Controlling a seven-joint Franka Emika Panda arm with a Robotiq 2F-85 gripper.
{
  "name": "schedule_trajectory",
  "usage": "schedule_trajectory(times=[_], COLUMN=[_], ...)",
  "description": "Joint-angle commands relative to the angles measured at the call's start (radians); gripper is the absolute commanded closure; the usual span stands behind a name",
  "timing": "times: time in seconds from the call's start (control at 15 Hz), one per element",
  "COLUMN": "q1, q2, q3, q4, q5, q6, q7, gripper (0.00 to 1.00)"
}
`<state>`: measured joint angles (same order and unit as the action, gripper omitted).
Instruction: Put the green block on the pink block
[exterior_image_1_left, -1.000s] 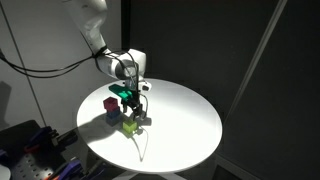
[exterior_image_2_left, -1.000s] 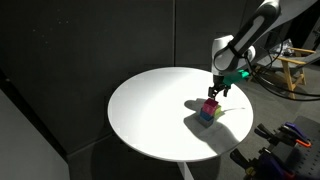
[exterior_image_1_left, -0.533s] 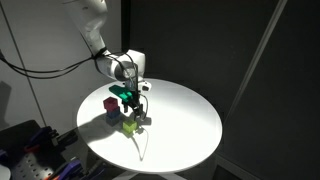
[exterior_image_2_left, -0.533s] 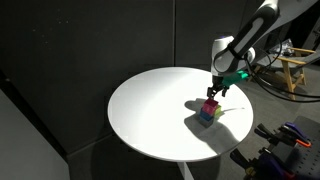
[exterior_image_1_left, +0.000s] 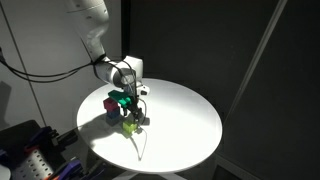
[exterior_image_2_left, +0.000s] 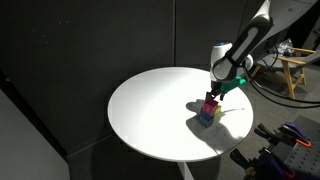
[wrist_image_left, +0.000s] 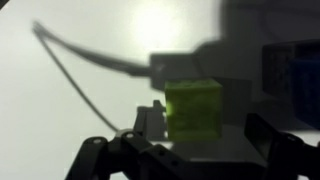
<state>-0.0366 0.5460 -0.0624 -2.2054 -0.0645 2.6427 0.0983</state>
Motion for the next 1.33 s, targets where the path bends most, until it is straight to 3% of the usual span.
schedule_trajectory(times=[0.0,1.27], q1=[0.004,-0.003], q2=[0.020,0.072], q3=[-0.006,-0.015], q4=[0.006,0.027], q5=[0.009,0.012], q6=[0.027,0.041], q7=[-0.014,-0.017], gripper=[0.00,0.00])
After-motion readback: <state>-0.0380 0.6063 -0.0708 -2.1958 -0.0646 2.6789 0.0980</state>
